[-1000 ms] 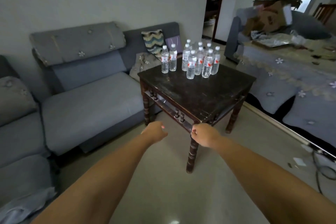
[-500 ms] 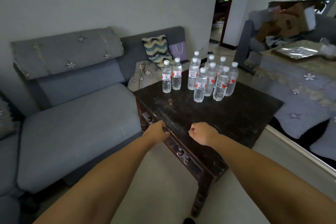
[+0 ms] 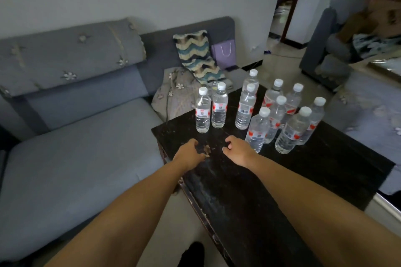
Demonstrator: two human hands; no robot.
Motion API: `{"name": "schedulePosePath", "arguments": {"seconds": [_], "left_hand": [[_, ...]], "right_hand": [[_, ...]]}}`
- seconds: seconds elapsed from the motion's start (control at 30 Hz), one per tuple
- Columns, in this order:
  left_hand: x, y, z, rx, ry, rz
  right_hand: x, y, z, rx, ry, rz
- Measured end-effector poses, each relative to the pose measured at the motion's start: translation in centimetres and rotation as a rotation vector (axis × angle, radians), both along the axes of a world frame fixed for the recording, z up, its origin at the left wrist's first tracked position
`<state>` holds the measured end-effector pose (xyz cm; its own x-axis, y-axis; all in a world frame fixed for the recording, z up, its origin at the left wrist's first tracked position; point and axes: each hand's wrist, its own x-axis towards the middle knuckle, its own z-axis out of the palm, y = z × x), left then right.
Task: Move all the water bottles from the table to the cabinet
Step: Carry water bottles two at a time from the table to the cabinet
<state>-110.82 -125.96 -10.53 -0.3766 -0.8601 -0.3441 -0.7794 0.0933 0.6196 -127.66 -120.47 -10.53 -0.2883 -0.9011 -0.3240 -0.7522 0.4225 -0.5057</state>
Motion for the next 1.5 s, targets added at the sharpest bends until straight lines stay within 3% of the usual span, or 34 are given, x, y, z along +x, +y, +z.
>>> {"name": "schedulePosePath", "arguments": {"seconds": [0.17, 0.47, 0.63, 0.83, 1.2, 1.5], "left_hand": [[-2.8, -8.1, -2.7, 0.065, 0.069, 0.041], [-7.5, -18.9, -8.5, 0.073, 0.305, 0.062], [-9.3, -21.5, -10.1, 0.136, 0.447, 0.041], [-9.3, -22.7, -9.8, 0.163, 0.393, 0.067], [-5.1, -20.5, -7.5, 0.159, 0.323, 0.196], [-0.4, -8.0, -3.1, 0.099, 0.338, 0.163]], "right_hand": [[-2.5, -7.5, -2.4, 0.008, -0.139, -0.175], [-6.0, -18.2, -5.5, -0.262, -0.487, -0.439], [-7.4, -20.8, -7.8, -0.346, -0.547, -0.413], [-8.1, -22.1, -8.2, -0.329, -0.562, -0.402], [-5.6, -17.2, -6.0, -0.244, -0.379, -0.394], [-0.7, -5.0, -4.0, -0.192, -0.322, -0.397]]}}
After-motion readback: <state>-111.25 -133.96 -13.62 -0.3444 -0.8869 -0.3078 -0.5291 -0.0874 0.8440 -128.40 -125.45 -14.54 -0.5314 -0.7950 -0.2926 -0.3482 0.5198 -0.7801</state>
